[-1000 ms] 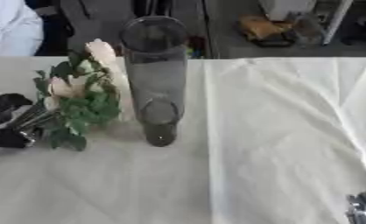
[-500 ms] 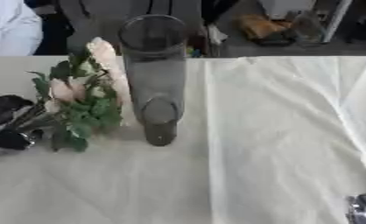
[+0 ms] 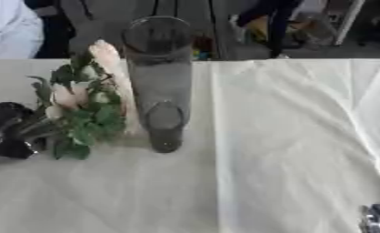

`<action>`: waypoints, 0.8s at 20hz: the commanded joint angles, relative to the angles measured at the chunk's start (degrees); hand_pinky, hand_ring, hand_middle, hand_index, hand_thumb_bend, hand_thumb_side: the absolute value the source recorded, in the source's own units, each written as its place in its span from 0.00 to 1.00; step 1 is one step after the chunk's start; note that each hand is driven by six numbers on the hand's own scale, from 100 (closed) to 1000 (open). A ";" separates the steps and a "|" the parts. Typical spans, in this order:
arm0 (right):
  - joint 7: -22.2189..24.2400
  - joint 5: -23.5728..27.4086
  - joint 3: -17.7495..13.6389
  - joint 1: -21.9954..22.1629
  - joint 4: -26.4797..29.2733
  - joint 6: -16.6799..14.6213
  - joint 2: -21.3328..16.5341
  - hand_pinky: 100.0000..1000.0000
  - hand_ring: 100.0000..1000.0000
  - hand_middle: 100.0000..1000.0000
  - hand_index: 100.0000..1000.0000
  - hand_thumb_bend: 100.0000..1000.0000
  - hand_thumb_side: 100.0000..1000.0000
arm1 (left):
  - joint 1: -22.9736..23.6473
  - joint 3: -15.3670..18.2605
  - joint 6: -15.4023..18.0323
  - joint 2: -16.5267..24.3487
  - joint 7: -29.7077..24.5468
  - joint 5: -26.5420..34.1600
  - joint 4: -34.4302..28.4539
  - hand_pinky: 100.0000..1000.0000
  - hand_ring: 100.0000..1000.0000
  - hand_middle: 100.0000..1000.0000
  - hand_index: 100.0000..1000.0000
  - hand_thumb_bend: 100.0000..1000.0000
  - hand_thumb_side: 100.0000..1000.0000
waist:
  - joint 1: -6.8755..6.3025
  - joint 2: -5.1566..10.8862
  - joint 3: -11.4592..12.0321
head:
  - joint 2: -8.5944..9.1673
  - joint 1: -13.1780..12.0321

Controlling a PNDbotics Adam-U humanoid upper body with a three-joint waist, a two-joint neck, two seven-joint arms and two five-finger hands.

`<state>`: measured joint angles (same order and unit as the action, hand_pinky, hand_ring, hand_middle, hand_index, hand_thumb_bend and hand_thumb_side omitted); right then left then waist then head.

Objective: Arrange flowers into the vase.

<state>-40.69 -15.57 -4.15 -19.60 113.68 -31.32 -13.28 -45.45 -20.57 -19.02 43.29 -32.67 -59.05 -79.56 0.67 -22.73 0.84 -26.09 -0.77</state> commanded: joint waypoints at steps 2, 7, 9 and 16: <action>-0.85 0.27 0.12 -0.30 0.91 -0.89 -0.39 0.69 0.74 0.56 0.82 0.00 0.98 | -1.20 0.13 0.22 0.85 1.03 -0.33 0.12 0.32 0.53 0.65 0.78 0.12 0.57 | -0.11 1.08 -0.06 | 0.73 -0.15; -0.66 0.40 0.19 -0.29 0.91 -0.77 -0.36 0.69 0.74 0.56 0.82 0.00 0.98 | -1.32 -0.02 0.32 0.69 1.66 -0.56 0.54 0.22 0.45 0.62 0.76 0.09 0.54 | -0.12 1.04 -0.10 | 0.81 -0.22; -0.63 0.43 0.18 -0.31 0.91 -0.78 -0.35 0.69 0.74 0.56 0.82 0.00 0.98 | -1.35 -0.07 0.40 0.60 1.65 -0.62 0.71 0.17 0.42 0.59 0.74 0.08 0.52 | -0.10 1.02 -0.11 | 0.82 -0.23; -0.70 0.56 0.10 -0.30 0.91 -0.61 -0.26 0.69 0.74 0.56 0.82 0.00 0.98 | -1.50 -0.34 0.70 0.16 2.15 -0.67 1.81 0.05 0.30 0.50 0.67 0.07 0.48 | -0.02 0.88 -0.28 | 0.94 -0.26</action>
<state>-40.54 -15.39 -3.85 -19.60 113.68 -31.17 -13.25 -46.22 -20.94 -18.33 42.67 -30.82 -59.37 -77.93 0.69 -22.86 0.67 -25.64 -0.92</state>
